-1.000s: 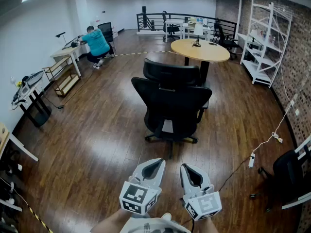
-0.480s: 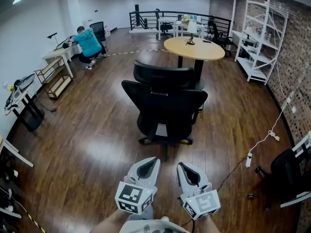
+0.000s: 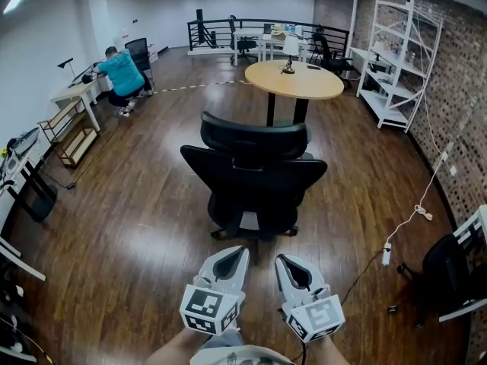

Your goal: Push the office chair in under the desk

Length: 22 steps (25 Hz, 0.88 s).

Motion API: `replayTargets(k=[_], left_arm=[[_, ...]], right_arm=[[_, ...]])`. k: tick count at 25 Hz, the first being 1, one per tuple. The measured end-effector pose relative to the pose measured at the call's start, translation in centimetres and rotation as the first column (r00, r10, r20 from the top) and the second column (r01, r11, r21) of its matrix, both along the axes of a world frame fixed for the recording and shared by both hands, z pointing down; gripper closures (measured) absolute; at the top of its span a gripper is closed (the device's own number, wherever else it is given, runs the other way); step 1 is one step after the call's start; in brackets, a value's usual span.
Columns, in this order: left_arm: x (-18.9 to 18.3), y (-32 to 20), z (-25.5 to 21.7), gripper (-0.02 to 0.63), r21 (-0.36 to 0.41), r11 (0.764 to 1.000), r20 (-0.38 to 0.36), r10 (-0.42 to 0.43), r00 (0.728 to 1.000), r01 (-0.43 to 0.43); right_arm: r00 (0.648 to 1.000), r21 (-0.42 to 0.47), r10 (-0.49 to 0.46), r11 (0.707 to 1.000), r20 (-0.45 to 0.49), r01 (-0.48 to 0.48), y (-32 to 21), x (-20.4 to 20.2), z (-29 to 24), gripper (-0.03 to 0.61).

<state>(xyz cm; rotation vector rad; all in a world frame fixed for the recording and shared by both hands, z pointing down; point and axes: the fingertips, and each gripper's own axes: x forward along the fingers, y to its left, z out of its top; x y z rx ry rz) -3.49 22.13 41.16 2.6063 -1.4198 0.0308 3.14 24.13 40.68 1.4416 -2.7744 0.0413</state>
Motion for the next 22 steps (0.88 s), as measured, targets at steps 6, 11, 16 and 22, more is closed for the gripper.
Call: replayTargets(k=[6,11,16,22], left_arm=[[-2.1,-4.3,-0.5,0.597,0.005,1.000,-0.013,0.022,1.000,-0.022],[-3.8,-7.5,-1.0,0.597,0.020,0.999,-0.014,0.045,0.999,-0.045],[-5.4,-10.3,-2.1,0.597,0.045,0.997,-0.011,0.065,0.998,-0.064],[-6.9,-12.6,-2.3,0.597,0.062,0.995,-0.003,0.073,0.997,-0.072]], right_arm=[[1.000,0.008,0.023,1.000,-0.018,-0.023,-4.0,-1.7,-0.5,0.578],[0.998,0.019,0.047,0.999,-0.029,-0.046,-7.1,-3.1,-0.8,0.577],[0.996,0.046,0.078,0.996,-0.037,-0.076,-9.6,-4.4,-2.1,0.574],[0.993,0.061,0.103,0.993,-0.049,-0.100,-11.4,-5.1,-2.5,0.563]])
